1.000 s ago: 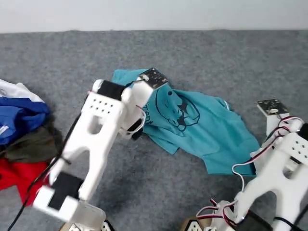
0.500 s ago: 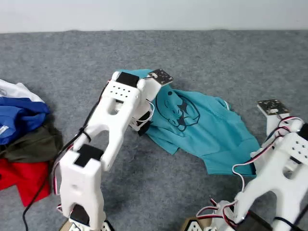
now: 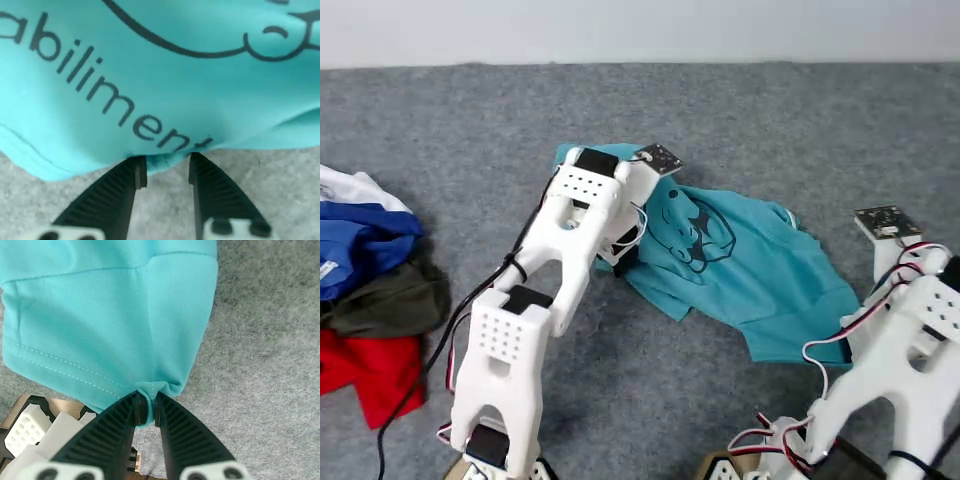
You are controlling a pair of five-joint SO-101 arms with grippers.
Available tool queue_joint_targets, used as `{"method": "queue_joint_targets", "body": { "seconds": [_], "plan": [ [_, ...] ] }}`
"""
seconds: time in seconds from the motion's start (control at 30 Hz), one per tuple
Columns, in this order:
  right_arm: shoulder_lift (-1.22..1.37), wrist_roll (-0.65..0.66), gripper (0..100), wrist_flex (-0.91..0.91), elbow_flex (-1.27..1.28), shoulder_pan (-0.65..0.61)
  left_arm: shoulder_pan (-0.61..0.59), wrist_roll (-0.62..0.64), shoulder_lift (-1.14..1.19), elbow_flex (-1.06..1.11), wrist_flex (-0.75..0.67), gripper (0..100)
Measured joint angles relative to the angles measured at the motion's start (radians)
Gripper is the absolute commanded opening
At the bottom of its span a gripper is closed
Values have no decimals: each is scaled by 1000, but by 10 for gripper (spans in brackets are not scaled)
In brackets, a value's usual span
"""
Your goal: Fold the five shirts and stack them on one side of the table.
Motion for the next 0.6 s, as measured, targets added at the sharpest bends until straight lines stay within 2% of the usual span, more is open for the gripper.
{"method": "queue_joint_targets", "body": {
  "seconds": [0.2, 0.47, 0.6],
  "plan": [
    [0, 0, 9, 0, 0, 0, -41, -11, 60, -14, -29, 145],
    [0, 0, 9, 0, 0, 0, -40, -40, 83, -31, -29, 16],
    [0, 0, 9, 0, 0, 0, -25, -52, 84, -31, -23, 13]
  ]
}}
